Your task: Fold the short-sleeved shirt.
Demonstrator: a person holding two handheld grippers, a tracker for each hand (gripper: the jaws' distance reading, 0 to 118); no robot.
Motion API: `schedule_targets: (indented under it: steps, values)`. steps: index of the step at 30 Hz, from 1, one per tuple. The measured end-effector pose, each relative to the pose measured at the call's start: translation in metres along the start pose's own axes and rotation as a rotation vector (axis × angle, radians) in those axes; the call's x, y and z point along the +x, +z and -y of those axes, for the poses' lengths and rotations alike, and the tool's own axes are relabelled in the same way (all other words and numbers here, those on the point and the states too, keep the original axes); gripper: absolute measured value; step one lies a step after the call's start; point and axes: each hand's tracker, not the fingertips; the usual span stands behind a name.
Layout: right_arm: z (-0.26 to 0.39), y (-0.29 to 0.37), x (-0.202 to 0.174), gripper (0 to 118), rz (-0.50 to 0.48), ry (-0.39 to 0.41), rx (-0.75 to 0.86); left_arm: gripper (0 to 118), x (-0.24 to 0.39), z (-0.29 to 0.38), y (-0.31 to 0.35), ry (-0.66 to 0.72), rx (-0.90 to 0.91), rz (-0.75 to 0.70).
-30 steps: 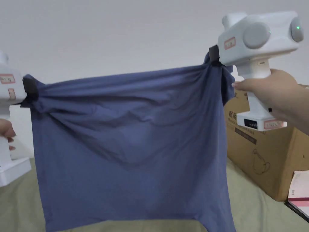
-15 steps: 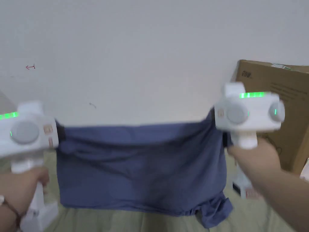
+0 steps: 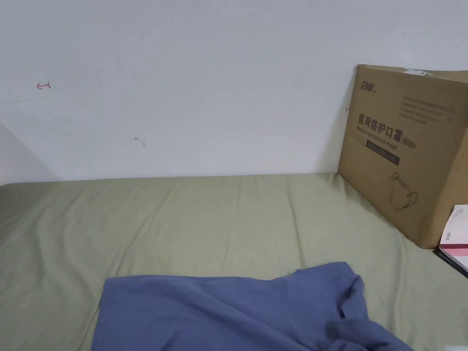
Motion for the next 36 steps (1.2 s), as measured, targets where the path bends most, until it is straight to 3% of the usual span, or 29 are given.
schedule_targets:
  steps: [2,11,14,18,20,23,24,25,26,27,28,29,32,36]
  values:
    - [0.008,0.020,0.006,2,-0.019,-0.053,-0.002,6,0.002,0.006,0.035,0.004,0.081,0.007]
    - [0.001,0.071,-0.003,2,-0.090,0.020,-0.058,6,0.003,0.017,0.106,-0.032,0.104,-0.044]
    - [0.002,0.065,-0.007,2,-0.070,0.045,-0.092,6,-0.004,0.014,0.098,0.022,0.017,-0.025]
    - [0.005,0.012,0.004,2,-0.055,-0.046,-0.267,6,-0.016,0.009,0.051,0.063,-0.150,0.021]
    - [0.007,-0.010,0.007,2,-0.029,-0.041,-0.351,6,-0.018,0.009,0.033,0.051,-0.175,0.015]
    - [0.007,-0.016,0.002,3,-0.026,-0.026,-0.292,7,-0.016,0.013,0.019,0.039,-0.181,0.025]
    - [0.004,-0.017,0.002,5,-0.037,-0.028,-0.295,11,-0.015,0.013,0.018,0.051,-0.188,0.023]
    - [0.002,-0.017,0.001,15,-0.047,-0.034,-0.296,33,-0.016,0.013,0.018,0.069,-0.187,0.029]
    - [0.001,-0.016,0.000,33,-0.048,-0.043,-0.294,73,-0.016,0.015,0.020,0.113,-0.194,0.078]
    - [0.002,-0.015,-0.001,58,-0.038,-0.052,-0.292,109,-0.015,0.017,0.018,0.141,-0.213,0.109]
    - [0.002,-0.013,-0.002,92,-0.035,-0.057,-0.289,116,-0.014,0.020,0.024,0.160,-0.199,0.118]
    - [0.003,-0.011,-0.003,103,-0.039,-0.063,-0.279,114,-0.013,0.021,0.029,0.156,-0.167,0.120]
    - [0.003,0.001,-0.010,104,-0.023,-0.038,-0.256,114,-0.005,0.025,0.037,0.134,-0.166,0.092]
    - [-0.008,0.044,-0.024,104,-0.038,0.037,0.007,114,0.007,0.006,0.066,0.123,-0.012,0.103]
